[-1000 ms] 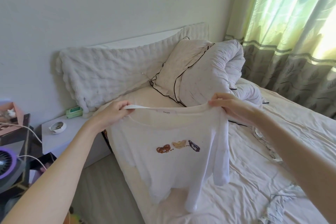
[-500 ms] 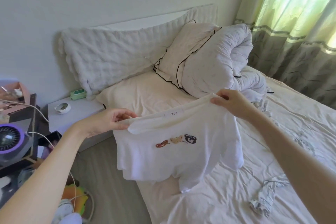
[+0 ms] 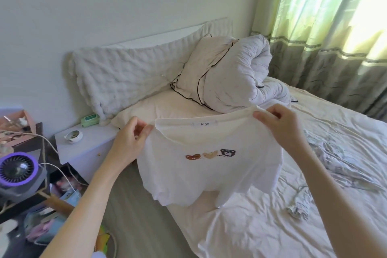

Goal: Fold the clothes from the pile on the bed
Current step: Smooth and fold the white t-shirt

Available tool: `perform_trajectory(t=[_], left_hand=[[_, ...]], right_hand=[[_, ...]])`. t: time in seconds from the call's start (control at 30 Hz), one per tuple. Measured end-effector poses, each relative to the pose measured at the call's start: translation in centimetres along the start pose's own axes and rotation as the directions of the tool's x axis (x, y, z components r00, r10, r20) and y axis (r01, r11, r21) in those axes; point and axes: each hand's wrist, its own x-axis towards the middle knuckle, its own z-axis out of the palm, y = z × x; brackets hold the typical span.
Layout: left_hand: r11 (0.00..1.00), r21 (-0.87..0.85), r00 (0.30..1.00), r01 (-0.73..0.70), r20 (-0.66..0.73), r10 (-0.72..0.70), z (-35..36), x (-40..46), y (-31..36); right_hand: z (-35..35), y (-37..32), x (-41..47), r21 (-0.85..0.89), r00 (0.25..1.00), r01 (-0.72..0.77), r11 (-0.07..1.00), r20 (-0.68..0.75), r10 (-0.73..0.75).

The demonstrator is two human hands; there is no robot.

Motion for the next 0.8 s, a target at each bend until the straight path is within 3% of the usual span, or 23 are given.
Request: perform_trajectory(t=[0.3,0.6,0.8], left_hand=[[0.964,-0.104,0.92,-0.245,-0.339,0.197,-3.2,-2.1,7.1],[0.942,-0.003,0.874,-0.335,-0.376,0.309,-1.6,4.1,5.8],[0.967,0.074,0.938,-0.242,-0.238,0.253,4.7,11.3,-2.2]], right_hand=[[-4.8,-6.5,-5.9,-0.066,0.948,0.19,0.979,-0.248,-0.201],[-2.1,-6.3,-1.0,-0.16,0.84,0.249,0.955,-0.456,-0.295],[4.8,2.0,7.2,-0.199,0.906,0.179,0.964,-0.348,-0.24]])
